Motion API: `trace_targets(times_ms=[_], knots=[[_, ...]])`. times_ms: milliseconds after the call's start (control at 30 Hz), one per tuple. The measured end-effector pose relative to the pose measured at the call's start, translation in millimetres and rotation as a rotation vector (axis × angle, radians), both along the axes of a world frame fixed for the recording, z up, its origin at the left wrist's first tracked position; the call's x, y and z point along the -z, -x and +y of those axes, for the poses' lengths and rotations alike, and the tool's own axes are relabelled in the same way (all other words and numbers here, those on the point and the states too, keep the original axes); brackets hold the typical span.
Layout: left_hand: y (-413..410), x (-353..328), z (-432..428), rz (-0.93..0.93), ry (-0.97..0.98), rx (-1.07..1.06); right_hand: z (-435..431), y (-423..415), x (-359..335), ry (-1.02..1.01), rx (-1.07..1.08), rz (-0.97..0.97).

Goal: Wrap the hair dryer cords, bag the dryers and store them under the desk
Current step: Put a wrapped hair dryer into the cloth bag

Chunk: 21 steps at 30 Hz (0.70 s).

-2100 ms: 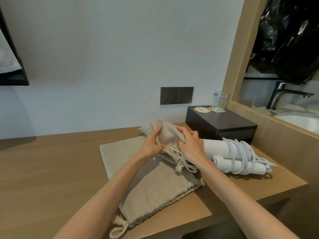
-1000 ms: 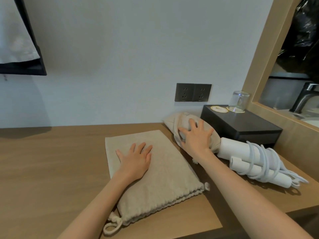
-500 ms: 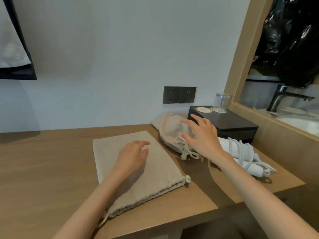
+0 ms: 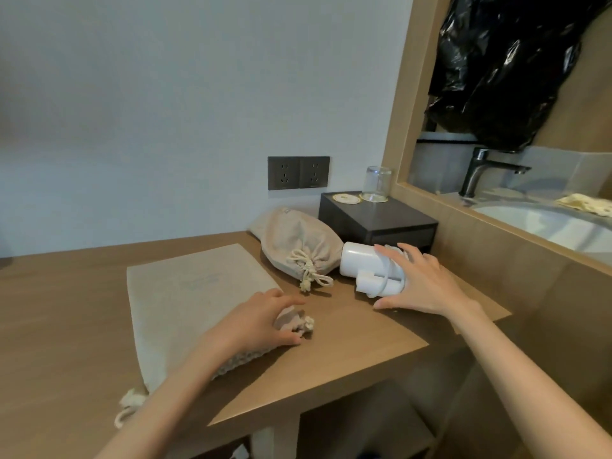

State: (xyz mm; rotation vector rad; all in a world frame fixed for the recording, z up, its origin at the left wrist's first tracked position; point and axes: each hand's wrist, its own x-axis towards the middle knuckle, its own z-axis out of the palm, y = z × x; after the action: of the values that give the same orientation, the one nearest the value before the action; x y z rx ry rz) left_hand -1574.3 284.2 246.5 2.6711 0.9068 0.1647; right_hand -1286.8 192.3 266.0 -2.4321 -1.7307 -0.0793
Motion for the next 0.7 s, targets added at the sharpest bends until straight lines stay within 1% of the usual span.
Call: trace_targets(times_ms=[67,267,400,433,500,567,633,700], knots=[[0,3,-1,-0.021,-0.009,-0.017,1,-2,-2,-0.008,-0.023,0.028],[-6,17,-3,-0.068,-0.160,-0.171,-13,-2,1,-0.040,-0.022,0.024],[-15,17,1,-0.123,-0.148,-0.231,-21,8,2,-0.020,0.006,0.009],[-15,16,3,-0.134,-0.135,-0.232,-19,9,2,-0.003,0.011,0.041],[-14,14,2,-0.143,-0.129,-0.234,-17,10,4,0.007,0.017,0.173],[-8,13,-1,-0.142,-0.197,-0.265,-15,11,8,-0.039,0.019,0.263],[0,13,-4,-0.148,-0.266,-0.290,-15,15,15,-0.107,0.032,0.273],[9,14,-7,-0.153,-0.284,-0.296,-16,16,22,-0.155,0.040,0.238]])
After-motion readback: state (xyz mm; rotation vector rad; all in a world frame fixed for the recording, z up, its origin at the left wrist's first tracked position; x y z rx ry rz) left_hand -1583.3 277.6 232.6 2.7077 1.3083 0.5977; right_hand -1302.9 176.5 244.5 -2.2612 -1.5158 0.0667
